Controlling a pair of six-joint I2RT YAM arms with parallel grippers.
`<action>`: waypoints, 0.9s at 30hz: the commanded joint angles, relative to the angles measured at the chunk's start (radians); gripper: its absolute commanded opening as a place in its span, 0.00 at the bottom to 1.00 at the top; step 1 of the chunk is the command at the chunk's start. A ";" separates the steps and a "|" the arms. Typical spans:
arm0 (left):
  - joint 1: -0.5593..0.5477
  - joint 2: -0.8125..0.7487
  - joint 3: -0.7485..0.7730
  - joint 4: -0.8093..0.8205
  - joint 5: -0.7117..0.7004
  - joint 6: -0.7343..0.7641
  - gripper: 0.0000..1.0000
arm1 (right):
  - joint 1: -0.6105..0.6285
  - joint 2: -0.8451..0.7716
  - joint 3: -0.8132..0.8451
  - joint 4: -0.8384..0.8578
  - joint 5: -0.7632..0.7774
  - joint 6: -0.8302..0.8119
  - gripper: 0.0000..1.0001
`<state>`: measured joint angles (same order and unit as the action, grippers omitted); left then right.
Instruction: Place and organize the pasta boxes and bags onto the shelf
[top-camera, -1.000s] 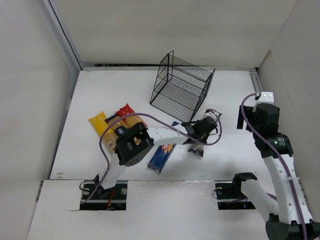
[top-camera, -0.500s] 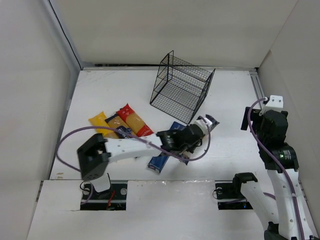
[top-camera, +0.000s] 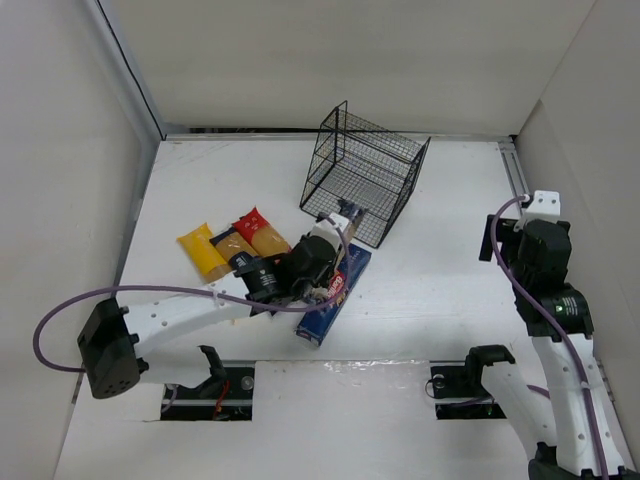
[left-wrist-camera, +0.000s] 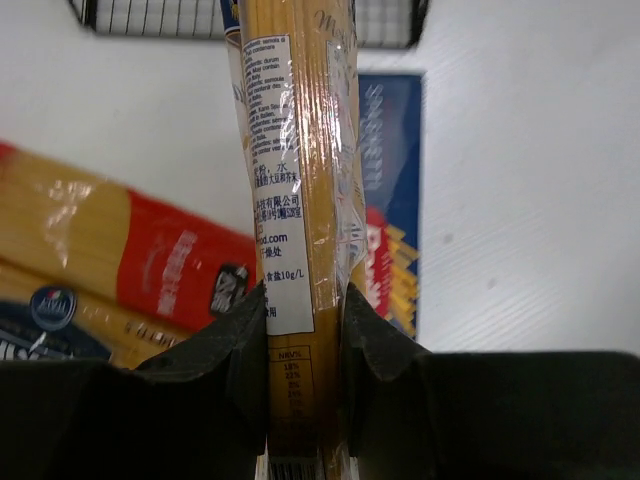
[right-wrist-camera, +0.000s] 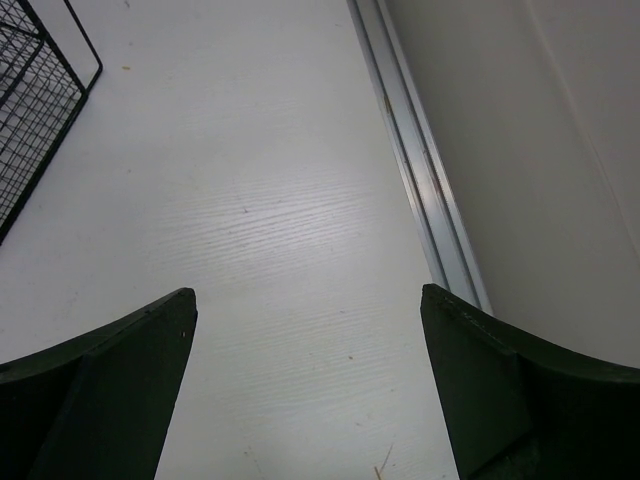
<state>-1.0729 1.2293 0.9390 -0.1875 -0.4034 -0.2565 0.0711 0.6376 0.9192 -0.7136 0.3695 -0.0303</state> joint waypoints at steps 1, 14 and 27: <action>0.045 -0.119 -0.052 0.037 0.003 -0.021 0.00 | -0.007 0.005 0.007 0.068 -0.011 -0.019 0.97; 0.307 0.021 -0.056 0.091 0.224 0.068 0.00 | -0.007 0.036 -0.011 0.088 -0.020 -0.019 0.96; 0.418 0.176 0.032 0.291 0.347 0.184 0.00 | -0.007 0.063 -0.020 0.088 -0.021 -0.028 0.96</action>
<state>-0.6697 1.4322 0.8906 -0.1257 -0.0807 -0.1261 0.0711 0.7013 0.9001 -0.6773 0.3573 -0.0502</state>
